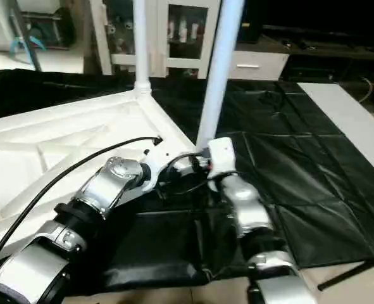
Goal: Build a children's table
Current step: Rotate leg to tighten
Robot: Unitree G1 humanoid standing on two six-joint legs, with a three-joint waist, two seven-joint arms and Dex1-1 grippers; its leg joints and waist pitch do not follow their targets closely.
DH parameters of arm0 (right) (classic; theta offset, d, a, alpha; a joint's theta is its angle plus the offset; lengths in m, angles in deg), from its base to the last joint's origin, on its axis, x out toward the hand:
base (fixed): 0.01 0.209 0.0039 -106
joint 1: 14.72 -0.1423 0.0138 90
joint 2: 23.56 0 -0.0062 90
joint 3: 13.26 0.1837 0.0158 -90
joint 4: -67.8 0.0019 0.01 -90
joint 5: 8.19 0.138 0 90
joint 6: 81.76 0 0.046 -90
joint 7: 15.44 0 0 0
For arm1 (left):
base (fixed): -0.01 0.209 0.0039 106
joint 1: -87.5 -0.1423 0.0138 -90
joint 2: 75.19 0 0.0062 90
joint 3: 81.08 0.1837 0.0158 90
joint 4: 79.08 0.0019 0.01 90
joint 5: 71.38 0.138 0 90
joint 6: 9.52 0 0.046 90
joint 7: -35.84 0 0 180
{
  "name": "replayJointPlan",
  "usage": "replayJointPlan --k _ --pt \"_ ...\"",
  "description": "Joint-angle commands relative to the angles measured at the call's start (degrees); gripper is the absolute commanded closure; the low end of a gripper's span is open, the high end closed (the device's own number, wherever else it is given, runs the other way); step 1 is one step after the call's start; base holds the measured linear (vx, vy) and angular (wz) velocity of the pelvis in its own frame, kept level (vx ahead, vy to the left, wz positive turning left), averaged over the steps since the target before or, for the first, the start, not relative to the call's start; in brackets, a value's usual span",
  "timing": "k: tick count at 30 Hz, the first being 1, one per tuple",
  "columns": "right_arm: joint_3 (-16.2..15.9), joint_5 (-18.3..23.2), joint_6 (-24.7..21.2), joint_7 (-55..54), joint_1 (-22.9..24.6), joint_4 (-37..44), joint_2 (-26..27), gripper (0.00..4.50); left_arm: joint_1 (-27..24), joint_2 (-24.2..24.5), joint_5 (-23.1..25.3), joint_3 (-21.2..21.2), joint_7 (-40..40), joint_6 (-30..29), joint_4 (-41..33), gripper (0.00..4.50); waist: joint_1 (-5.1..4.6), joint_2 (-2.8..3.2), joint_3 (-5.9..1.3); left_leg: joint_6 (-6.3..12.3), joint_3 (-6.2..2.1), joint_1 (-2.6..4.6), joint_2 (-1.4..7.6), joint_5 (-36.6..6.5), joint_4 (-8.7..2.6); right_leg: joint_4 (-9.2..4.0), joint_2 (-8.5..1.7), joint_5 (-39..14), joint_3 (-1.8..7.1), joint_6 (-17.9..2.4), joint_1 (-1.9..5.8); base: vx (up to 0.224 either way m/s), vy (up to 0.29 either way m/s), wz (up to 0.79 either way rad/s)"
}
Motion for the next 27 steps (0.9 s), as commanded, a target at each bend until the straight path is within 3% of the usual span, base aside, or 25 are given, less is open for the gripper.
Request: replayJointPlan --k 1,7,9,10,11,13,14,16,21,27 --pt "-1.89 2.76 0.86 9.57 1.32 4.58 -0.53 1.07 -0.53 0.32 -1.14 0.43 1.94 3.34 -0.55 4.50 0.59 -0.25 -3.21 3.66 0.36 -0.04 0.82 -17.19 -3.95 -3.90 -1.41 -16.25 1.55 -10.17 2.41 0.000 0.000 0.00" --pt "0.01 6.26 -1.10 19.55 3.27 9.08 -7.74 0.40 -3.55 4.57 -1.25 3.74 11.25 5.55 -3.09 4.50 1.31 -0.14 -3.38 5.11 0.41 -0.47 1.06 -12.72 -3.79 -3.35 -1.53 -13.17 1.55 -11.41 2.97 0.000 0.000 0.00" --pt "-0.77 7.15 -2.42 25.65 4.51 11.71 -11.43 0.31 -5.12 7.04 -1.37 5.66 16.37 7.65 -4.80 4.50 1.43 0.05 -3.31 5.62 0.50 -0.37 1.02 -11.80 -3.76 -3.13 -1.40 -11.57 1.60 -12.11 2.86 0.000 0.000 0.00" --pt "-2.08 7.98 -4.20 32.08 6.14 14.95 -14.97 0.31 -6.88 9.60 -2.11 7.63 22.45 11.85 -7.16 4.50 1.59 0.10 -3.27 5.82 0.46 -0.36 1.13 -12.00 -3.81 -3.15 -1.47 -11.80 1.57 -12.11 2.99 0.000 0.000 0.00" --pt "-3.10 8.09 -4.97 35.39 7.21 16.95 -17.13 0.23 -8.05 11.33 -2.93 8.69 26.55 11.73 -9.20 4.50 1.70 0.03 -3.26 6.14 0.36 -0.44 1.17 -12.14 -3.83 -3.20 -1.45 -11.91 1.55 -11.94 3.19 0.000 0.000 0.00" --pt "-4.53 8.40 -6.50 39.65 8.53 19.54 -20.01 0.10 -9.02 13.25 -3.38 9.61 29.98 11.09 -11.00 4.50 2.07 0.32 -2.85 5.36 0.61 0.05 1.40 -14.90 -4.16 -3.64 -1.51 -15.67 1.75 -11.74 2.50 0.000 0.000 0.00" --pt "-5.11 8.43 -6.95 41.23 9.01 20.48 -21.10 0.10 -9.32 13.90 -3.52 9.89 31.08 10.87 -11.57 4.50 2.28 0.44 -2.88 4.94 0.57 0.27 1.38 -15.88 -4.14 -3.67 -1.47 -16.66 1.75 -11.44 2.60 0.000 0.000 0.00" --pt "-6.39 8.26 -7.93 44.46 9.86 22.26 -23.30 0.10 -9.54 14.75 -3.57 9.88 31.82 10.47 -12.05 4.50 2.61 0.38 -2.82 3.57 0.59 0.59 1.65 -17.08 -4.39 -3.60 -1.40 -16.43 1.95 -11.67 2.20 0.000 0.000 0.00" --pt "-10.06 6.68 -9.06 48.95 10.53 24.52 -25.52 0.10 -8.99 15.64 -3.62 9.59 32.41 10.84 -11.79 4.50 2.48 -0.04 -2.78 2.38 0.34 0.16 1.48 -18.68 -4.47 -3.75 -1.62 -20.23 1.96 -9.88 2.46 0.000 0.000 0.00" --pt "-13.29 2.91 -5.66 48.55 8.83 23.05 -24.27 0.10 -9.09 16.34 -3.64 9.51 33.69 10.59 -12.99 4.50 2.52 -0.14 -2.98 2.17 0.43 0.00 1.35 -15.94 -4.33 -3.35 -1.62 -16.76 1.97 -10.54 2.54 0.000 0.000 0.00"
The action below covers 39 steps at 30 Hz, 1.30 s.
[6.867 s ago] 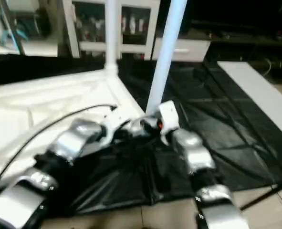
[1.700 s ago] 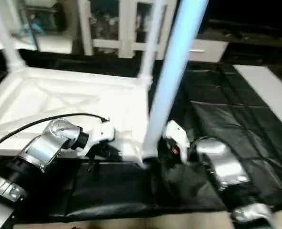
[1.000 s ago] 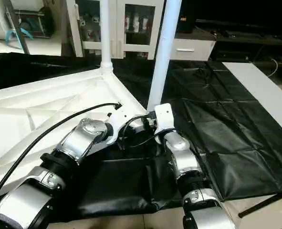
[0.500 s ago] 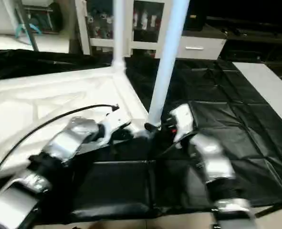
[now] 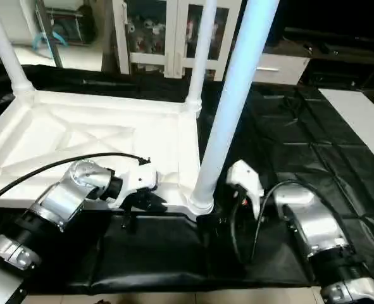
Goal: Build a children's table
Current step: Rotate leg to tighten
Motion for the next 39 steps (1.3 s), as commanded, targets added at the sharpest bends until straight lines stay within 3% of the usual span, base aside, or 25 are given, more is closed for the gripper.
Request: replayJointPlan --k 1,7,22,26,28,31,33,35,36,38,39 --pt "-1.92 -1.58 1.09 0.37 -1.01 -0.73 0.09 0.10 -1.19 0.05 0.88 2.95 1.86 -0.52 0.58 4.50 -0.10 -0.10 -2.99 2.24 0.06 0.01 1.25 -15.65 -3.85 -3.37 -1.62 -16.15 1.72 -11.07 2.42 0.000 0.000 0.00" --pt "-1.49 -1.96 2.41 0.13 -2.18 -2.47 0.69 0.33 -1.15 0.01 0.92 3.00 1.94 -0.66 0.52 4.50 -0.12 -0.12 -3.04 2.45 0.10 0.04 1.25 -15.57 -3.75 -3.29 -1.63 -15.59 1.71 -11.56 2.48 0.000 0.000 0.00" --pt "-1.36 -1.79 4.48 2.24 -2.66 -4.52 0.57 1.69 -1.26 0.06 1.24 3.27 1.98 -0.85 0.70 4.50 -0.01 -0.14 -3.13 2.95 0.17 0.06 1.23 -14.22 -3.60 -3.04 -1.52 -13.68 1.70 -12.21 2.63 0.000 0.000 0.00" --pt "-2.29 -4.80 4.63 -2.52 -3.15 -7.36 2.10 1.76 -1.19 -0.10 1.46 3.44 1.91 -0.91 0.87 4.50 -0.09 -0.07 -3.13 2.80 0.15 0.01 1.17 -14.38 -3.63 -3.06 -1.52 -13.92 1.66 -12.23 2.64 0.000 0.000 0.00" --pt "-2.42 -6.95 3.74 -7.61 -3.99 -9.91 3.67 1.77 -1.06 -0.86 1.21 3.16 1.20 -1.60 0.95 4.50 -0.41 0.02 -2.69 1.78 0.01 0.04 1.13 -17.96 -4.01 -3.73 -1.54 -19.62 1.53 -10.83 2.39 0.000 0.000 0.00" --pt "-1.89 -8.95 2.08 -15.00 -5.15 -13.29 6.12 1.78 -0.45 -2.68 0.96 2.29 -1.21 -3.58 1.45 4.50 -1.55 -0.03 -2.63 -0.40 -0.71 0.18 1.03 -22.93 -4.26 -4.52 -1.70 -27.74 1.21 -7.78 2.23 0.000 0.000 0.00" --pt "-0.18 -8.00 0.02 -19.51 -5.76 -14.65 8.73 1.78 0.47 -4.58 1.40 1.46 -4.73 -4.96 2.73 4.50 -2.28 -0.03 -2.50 -0.90 -0.96 0.36 0.89 -25.54 -4.29 -5.02 -1.62 -30.57 0.99 -6.87 1.77 0.000 0.000 0.00" --pt "2.35 -6.69 -2.92 -27.25 -6.76 -16.57 13.33 1.78 2.38 -8.67 1.90 -0.73 -12.48 -7.81 5.73 4.50 -3.14 0.07 -2.53 -1.48 -1.38 0.11 0.77 -27.42 -4.24 -5.21 -1.61 -32.86 0.66 -5.86 1.81 -0.063 0.021 -0.07" --pt "3.94 -6.36 -4.28 -33.64 -7.60 -18.13 16.66 1.78 3.86 -12.08 1.76 -2.98 -18.94 -10.87 8.14 4.50 -3.49 0.07 -2.51 -1.79 -1.50 0.27 0.68 -28.27 -4.11 -5.63 -1.68 -34.15 0.49 -5.37 1.47 0.000 0.000 0.00" --pt "3.94 -6.36 -4.28 -33.64 -7.60 -18.13 16.66 1.78 3.86 -12.08 1.76 -2.98 -18.94 -10.87 8.14 4.50 -3.80 -0.11 -2.51 -1.76 -1.83 0.24 0.59 -29.35 -3.99 -5.87 -1.65 -35.02 0.01 -4.72 1.63 0.000 0.000 0.00" --pt "5.46 -6.63 -4.30 -39.92 -8.53 -19.94 19.30 1.78 5.00 -14.53 1.72 -4.83 -24.48 -12.08 10.05 4.50 -4.14 0.30 -2.34 -1.39 -1.97 0.03 0.63 -30.55 -4.14 -6.08 -1.64 -35.59 -0.25 -4.27 1.76 0.000 0.000 0.00"
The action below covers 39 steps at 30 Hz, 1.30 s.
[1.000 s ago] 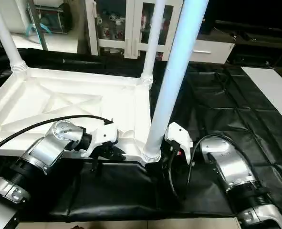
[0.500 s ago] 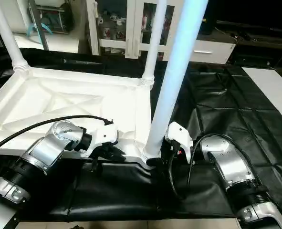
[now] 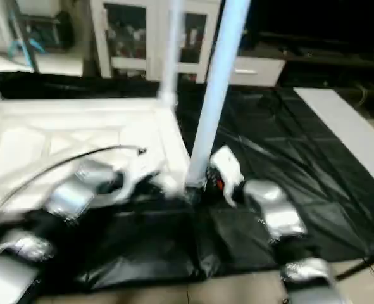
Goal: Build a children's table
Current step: Rotate leg to tighten
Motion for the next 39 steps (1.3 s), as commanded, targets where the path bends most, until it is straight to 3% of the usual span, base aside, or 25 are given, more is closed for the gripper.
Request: replayJointPlan --k 1,2,3,4,7,12,16,17,18,20,21,24,25,26,27,28,29,30,31,34,36,39 --pt "-0.54 -2.00 -1.58 -6.17 -0.46 -3.38 1.95 1.78 0.58 -3.87 -1.58 0.26 -3.93 -0.62 1.44 4.50 -0.31 0.74 -2.12 -1.37 -1.15 0.10 0.72 -30.89 -5.02 -5.62 -1.67 -35.55 0.10 -4.37 1.27 0.000 0.000 0.00" --pt "0.81 -2.16 -0.93 -11.91 -1.08 -4.89 4.34 1.78 1.45 -5.61 -1.56 -0.88 -8.05 0.27 3.24 4.50 -0.59 0.59 -2.26 -0.96 -1.08 0.41 0.53 -30.97 -4.82 -5.89 -1.71 -35.46 -0.06 -4.50 0.94 0.000 0.000 0.00" --pt "1.70 -2.53 -0.05 -16.75 -1.57 -6.10 6.30 1.78 2.28 -7.12 -1.62 -2.17 -12.37 1.69 4.98 4.50 -0.57 0.67 -2.39 -0.77 -1.18 0.32 0.41 -29.95 -4.83 -6.04 -1.75 -35.26 -0.33 -4.26 1.37 0.000 0.000 0.00" --pt "2.01 -2.86 0.84 -20.09 -1.91 -7.07 8.10 1.78 3.00 -8.00 -1.10 -2.47 -15.31 3.13 6.41 4.50 -0.88 0.88 -2.14 -0.64 -1.07 0.37 0.43 -30.28 -4.86 -6.34 -1.70 -35.47 -0.47 -4.13 0.95 0.000 0.000 0.00" --pt "0.52 -4.82 4.29 -22.88 -2.65 -8.91 10.56 1.78 4.19 -9.11 -0.23 -3.20 -19.07 5.72 8.25 4.50 -1.12 0.81 -2.21 0.26 -1.09 0.40 0.52 -30.56 -4.97 -6.87 -2.01 -35.39 -1.39 -3.34 1.55 0.000 0.000 0.00" --pt "0.36 -5.51 7.37 -22.41 -3.53 -9.57 12.29 1.78 4.89 -9.33 1.04 -3.37 -19.72 6.53 9.12 4.50 -0.80 1.00 -2.14 1.38 -0.66 0.24 0.50 -28.72 -5.21 -6.71 -2.19 -33.70 -0.98 -4.15 1.38 0.000 0.000 0.00" --pt "2.76 -1.00 8.89 -15.96 -3.85 -8.38 12.75 1.78 4.97 -8.85 1.39 -2.88 -19.84 6.38 10.00 4.50 -0.68 1.09 -2.17 1.77 -0.50 0.24 0.60 -28.74 -5.31 -6.60 -2.19 -32.45 -0.75 -4.81 1.32 0.000 0.000 0.00" --pt "3.44 0.88 8.92 -13.06 -3.43 -6.84 12.42 1.22 5.05 -8.63 1.18 -2.74 -19.39 6.49 10.46 4.50 -0.62 1.08 -2.18 1.79 -0.54 0.18 0.64 -28.55 -5.31 -6.48 -2.24 -32.14 -0.70 -4.96 1.33 0.000 0.000 0.00" --pt "3.44 0.88 8.92 -13.06 -3.43 -6.84 12.42 1.08 5.05 -8.63 1.18 -2.74 -19.39 6.49 10.46 4.50 -0.53 1.19 -2.19 1.92 -0.47 0.14 0.69 -28.29 -5.36 -6.44 -2.25 -31.54 -0.63 -5.30 1.38 0.000 0.000 0.00" --pt "3.76 3.27 8.80 -7.74 -2.01 -3.04 10.31 1.03 4.99 -7.83 0.99 -2.33 -17.90 7.05 11.12 4.50 -0.35 1.18 -2.20 2.43 -0.32 -0.01 0.69 -27.50 -5.33 -6.24 -2.18 -30.25 -0.50 -5.75 1.51 0.000 0.000 0.00" --pt "3.60 3.48 9.21 -6.44 -1.44 -1.72 9.09 0.72 4.92 -7.48 0.92 -2.22 -17.29 7.11 11.39 4.50 -0.24 1.14 -2.21 2.71 -0.27 -0.23 0.73 -26.67 -5.38 -6.10 -2.25 -29.69 -0.36 -5.89 1.65 0.000 0.000 0.00" --pt "3.43 5.71 7.87 0.49 0.15 2.03 4.71 0.59 4.23 -6.55 0.19 -2.66 -14.50 8.12 10.84 4.50 -0.25 1.08 -2.24 3.42 -0.44 -1.14 0.88 -24.49 -5.66 -5.59 -2.21 -27.95 -0.35 -5.99 2.49 0.000 0.000 0.00" --pt "3.41 5.77 7.85 0.72 0.20 2.15 4.58 0.52 4.22 -6.52 0.17 -2.67 -14.45 8.12 10.79 4.50 -0.22 1.10 -2.20 3.44 -0.37 -1.12 0.91 -24.33 -5.57 -5.66 -2.35 -28.38 -0.25 -6.05 2.31 0.000 0.000 0.00" --pt "3.33 6.20 7.77 2.18 0.52 2.89 3.78 0.30 4.11 -6.35 0.07 -2.74 -14.09 8.11 10.53 4.50 -0.07 1.14 -2.32 3.40 -0.19 -0.60 0.91 -23.94 -5.35 -5.75 -2.50 -28.33 -0.13 -6.89 1.92 0.000 0.000 0.00" --pt "2.31 6.94 7.30 7.78 1.79 5.51 0.19 0.22 3.27 -5.35 -0.16 -2.20 -11.52 7.68 8.99 4.50 0.03 1.34 -2.29 3.36 -0.07 -0.50 0.92 -23.31 -5.29 -5.67 -2.49 -27.62 0.02 -7.71 1.79 0.000 0.000 0.00" --pt "1.76 7.22 7.04 10.65 2.47 6.87 -1.72 0.17 2.76 -4.71 -0.23 -1.73 -9.87 7.73 8.14 4.50 0.57 1.13 -2.41 4.07 0.04 -0.50 1.14 -22.16 -5.22 -5.42 -2.45 -25.24 0.19 -8.13 2.24 0.000 0.000 0.00" --pt "1.70 7.28 6.90 11.39 2.62 7.15 -2.21 0.17 2.61 -4.53 -0.25 -1.57 -9.34 7.78 7.93 4.50 0.57 1.13 -2.41 4.07 0.04 -0.50 1.14 -22.16 -5.22 -5.42 -2.45 -25.24 0.19 -8.13 2.24 0.000 0.000 0.00" --pt "1.24 7.76 5.57 18.13 3.98 9.77 -6.68 0.05 1.12 -2.59 -0.45 -0.06 -4.32 7.34 5.79 4.50 1.04 1.05 -2.44 4.99 0.41 -0.60 1.25 -20.01 -5.20 -4.86 -2.31 -21.43 0.54 -9.60 2.25 0.000 0.000 0.00" --pt "1.24 7.76 5.57 18.13 3.98 9.77 -6.68 0.05 1.12 -2.59 -0.45 -0.06 -4.32 7.34 5.79 4.50 1.48 1.00 -2.38 5.44 0.52 -0.72 1.25 -19.16 -5.19 -4.75 -2.43 -21.60 0.61 -9.89 2.29 0.000 0.000 0.00" --pt "0.65 7.89 2.69 25.81 5.09 11.99 -12.96 0.05 -1.63 2.66 0.07 4.22 6.17 10.35 2.71 4.50 2.24 0.94 -2.34 5.37 0.62 -0.29 1.34 -19.01 -4.94 -4.69 -2.53 -23.59 0.87 -9.74 1.85 0.000 0.000 0.00" --pt "-0.97 6.65 2.22 29.97 5.77 12.75 -16.98 0.05 -2.55 4.74 -0.11 4.79 9.04 9.78 1.44 4.50 2.76 0.86 -2.32 5.13 0.83 -0.12 1.45 -17.91 -4.90 -4.40 -2.52 -22.75 1.06 -9.96 1.79 0.031 -0.018 0.05" --pt "-2.57 6.08 0.53 34.25 6.53 14.02 -21.03 0.05 -3.48 6.81 -1.02 5.12 12.94 9.00 -0.87 4.50 3.33 0.61 -2.59 5.42 1.12 0.04 1.49 -14.49 -4.56 -3.29 -2.25 -16.55 1.21 -12.27 1.89 0.060 -0.021 0.10"
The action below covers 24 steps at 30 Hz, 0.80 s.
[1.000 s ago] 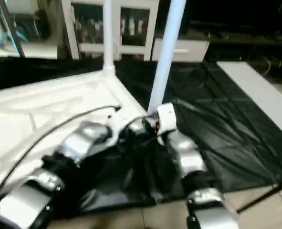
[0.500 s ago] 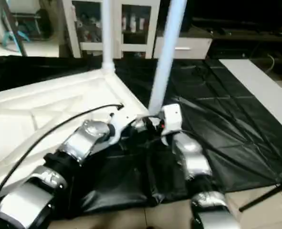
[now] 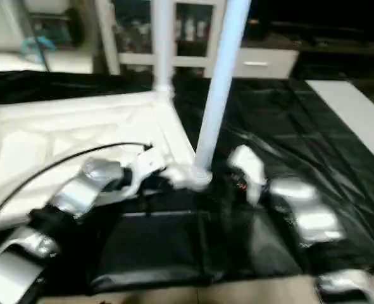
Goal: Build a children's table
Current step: Rotate leg to tighten
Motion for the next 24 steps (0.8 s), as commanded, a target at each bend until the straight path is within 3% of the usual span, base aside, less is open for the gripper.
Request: replayJointPlan --k 1,3,7,10,14,17,24 --pt "-1.51 -0.64 -1.38 3.13 0.56 1.73 -2.42 0.05 -2.65 1.71 0.46 3.52 5.19 -0.08 -0.35 4.50 0.46 -1.11 -3.04 5.56 0.55 0.02 1.40 -13.81 -3.45 -3.30 -1.50 -15.73 2.38 -12.19 2.15 0.052 -0.014 0.07" --pt "-1.91 -1.30 -1.41 3.61 0.52 1.59 -3.25 0.05 -3.16 2.65 -0.06 3.90 7.24 -0.50 -1.65 4.50 0.65 -1.12 -3.26 5.90 0.50 -0.33 1.35 -11.13 -3.38 -2.77 -1.54 -13.00 2.32 -12.80 2.64 0.026 -0.007 0.03" --pt "-1.73 -2.37 0.89 2.14 -0.33 1.05 -1.59 0.05 -4.58 5.67 -1.57 5.47 13.92 0.75 -5.46 4.50 0.89 -1.03 -3.47 6.05 0.60 -0.18 1.28 -7.77 -3.12 -2.07 -1.38 -8.99 2.32 -13.82 2.78 0.000 0.000 0.00" --pt "-2.50 -2.08 1.08 2.56 -0.01 2.09 -0.87 0.05 -4.91 5.95 -1.81 5.60 14.78 0.16 -6.50 4.50 0.80 -0.88 -3.33 5.75 0.57 -0.16 1.42 -8.72 -3.25 -2.03 -1.27 -8.96 2.26 -14.39 2.85 0.000 0.000 0.00" --pt "-4.06 -1.04 0.73 3.36 -0.47 2.42 1.82 0.05 -4.94 5.79 -1.75 6.14 15.03 -0.57 -7.72 4.50 0.92 -0.77 -3.20 4.47 0.61 0.14 1.48 -11.59 -3.46 -2.47 -1.33 -12.37 2.40 -13.48 2.65 0.000 0.000 0.00" --pt "-4.45 -1.29 0.64 4.46 -0.64 2.22 2.54 0.05 -5.05 5.84 -1.61 6.25 15.24 -0.73 -8.25 4.50 0.97 -0.74 -3.26 3.70 0.54 0.22 1.49 -12.08 -3.51 -2.36 -1.28 -11.96 2.49 -13.40 2.67 0.000 0.000 0.00" --pt "-5.09 -1.82 1.02 5.12 -1.67 0.70 3.24 0.69 -4.87 5.81 -1.42 6.41 14.99 -0.93 -8.28 4.50 0.93 -0.87 -3.46 4.09 0.56 0.03 1.26 -10.02 -3.28 -2.02 -1.23 -9.65 2.59 -13.61 2.93 0.000 0.000 0.00"
